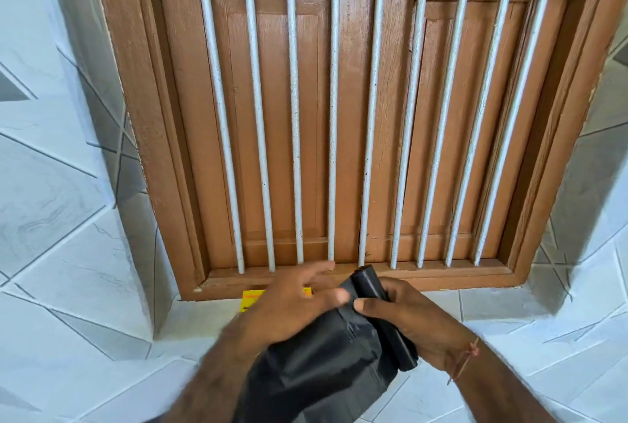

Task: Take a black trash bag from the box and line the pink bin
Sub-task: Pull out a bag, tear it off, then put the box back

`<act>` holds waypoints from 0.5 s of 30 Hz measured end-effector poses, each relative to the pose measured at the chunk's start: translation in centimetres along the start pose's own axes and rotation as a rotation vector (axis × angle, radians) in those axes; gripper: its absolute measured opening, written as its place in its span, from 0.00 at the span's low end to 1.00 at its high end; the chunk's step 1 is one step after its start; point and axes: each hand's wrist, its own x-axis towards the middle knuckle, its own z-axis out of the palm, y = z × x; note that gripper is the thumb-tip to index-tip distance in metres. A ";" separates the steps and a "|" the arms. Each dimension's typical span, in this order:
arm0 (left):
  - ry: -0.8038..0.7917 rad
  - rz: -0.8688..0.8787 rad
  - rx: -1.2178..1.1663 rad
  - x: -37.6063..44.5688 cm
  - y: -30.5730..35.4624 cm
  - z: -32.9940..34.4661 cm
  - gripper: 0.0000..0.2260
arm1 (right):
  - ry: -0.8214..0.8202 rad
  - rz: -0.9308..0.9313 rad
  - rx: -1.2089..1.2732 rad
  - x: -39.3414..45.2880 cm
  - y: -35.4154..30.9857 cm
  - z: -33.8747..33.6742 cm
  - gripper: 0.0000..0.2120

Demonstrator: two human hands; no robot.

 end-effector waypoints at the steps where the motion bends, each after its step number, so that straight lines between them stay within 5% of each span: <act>1: -0.077 -0.009 -0.113 0.6 -0.2 1.3 0.14 | -0.015 0.005 0.019 -0.1 -0.3 0.1 0.14; 4: -0.091 -0.053 -0.315 1.0 -1.6 2.6 0.17 | 0.076 0.070 0.142 -0.1 -0.4 -0.9 0.19; 6: -0.070 -0.034 -0.208 1.5 -2.2 2.4 0.10 | 0.137 0.179 0.227 -0.3 0.5 -1.9 0.24; 11: -0.173 0.003 0.149 2.2 -1.1 1.6 0.15 | 0.122 0.197 0.112 -0.6 1.9 -1.8 0.28; 15: -0.190 -0.004 0.313 2.2 -0.7 0.2 0.16 | 0.167 0.195 0.095 -0.3 2.1 -1.4 0.18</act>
